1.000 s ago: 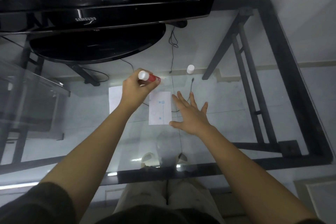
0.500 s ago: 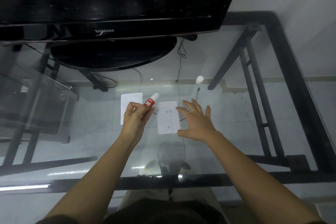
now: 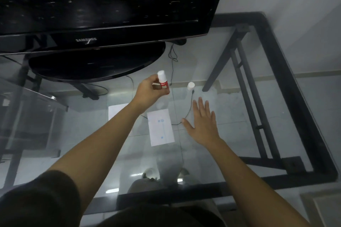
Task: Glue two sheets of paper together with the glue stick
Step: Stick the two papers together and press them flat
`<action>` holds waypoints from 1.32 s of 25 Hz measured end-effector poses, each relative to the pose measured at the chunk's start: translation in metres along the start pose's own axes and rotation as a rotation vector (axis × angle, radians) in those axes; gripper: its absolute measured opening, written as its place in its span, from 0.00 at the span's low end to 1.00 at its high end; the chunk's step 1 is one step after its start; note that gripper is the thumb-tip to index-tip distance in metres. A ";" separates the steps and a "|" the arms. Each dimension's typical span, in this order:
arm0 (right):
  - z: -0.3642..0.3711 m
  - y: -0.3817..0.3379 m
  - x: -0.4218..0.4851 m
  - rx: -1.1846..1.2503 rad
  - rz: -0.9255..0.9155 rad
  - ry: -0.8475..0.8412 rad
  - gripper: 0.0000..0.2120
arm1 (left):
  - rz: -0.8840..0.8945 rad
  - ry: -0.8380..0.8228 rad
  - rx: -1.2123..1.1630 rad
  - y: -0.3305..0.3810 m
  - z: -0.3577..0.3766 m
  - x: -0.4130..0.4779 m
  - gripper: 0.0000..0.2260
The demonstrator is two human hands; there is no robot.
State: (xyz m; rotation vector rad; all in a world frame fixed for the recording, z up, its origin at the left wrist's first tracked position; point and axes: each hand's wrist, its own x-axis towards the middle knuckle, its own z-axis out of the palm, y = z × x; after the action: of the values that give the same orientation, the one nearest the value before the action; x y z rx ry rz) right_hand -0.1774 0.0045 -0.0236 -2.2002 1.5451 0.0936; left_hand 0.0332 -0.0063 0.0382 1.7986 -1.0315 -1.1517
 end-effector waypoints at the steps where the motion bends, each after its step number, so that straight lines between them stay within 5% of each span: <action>1: 0.003 0.000 0.000 -0.034 0.001 -0.034 0.37 | 0.061 -0.005 0.124 0.005 0.003 0.004 0.17; 6: 0.015 -0.021 -0.013 -0.044 -0.087 -0.054 0.39 | 0.252 0.037 0.404 0.004 -0.002 0.004 0.17; 16: 0.011 -0.011 -0.011 -0.072 -0.061 -0.091 0.39 | 0.263 0.016 0.442 -0.019 0.000 -0.011 0.24; 22: 0.001 -0.047 -0.037 0.328 -0.058 0.139 0.27 | 0.271 0.121 0.613 -0.078 -0.052 -0.096 0.18; 27: 0.019 -0.080 -0.058 0.365 0.002 0.003 0.35 | 0.176 0.154 0.777 -0.117 -0.079 -0.140 0.18; 33: 0.018 -0.091 -0.051 0.451 0.079 -0.001 0.33 | 0.178 0.168 0.812 -0.118 -0.064 -0.140 0.18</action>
State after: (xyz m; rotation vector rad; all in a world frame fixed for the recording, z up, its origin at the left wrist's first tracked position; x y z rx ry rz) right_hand -0.1107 0.0814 0.0049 -1.7855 1.4805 -0.2100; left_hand 0.0823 0.1772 -0.0006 2.2874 -1.6639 -0.4679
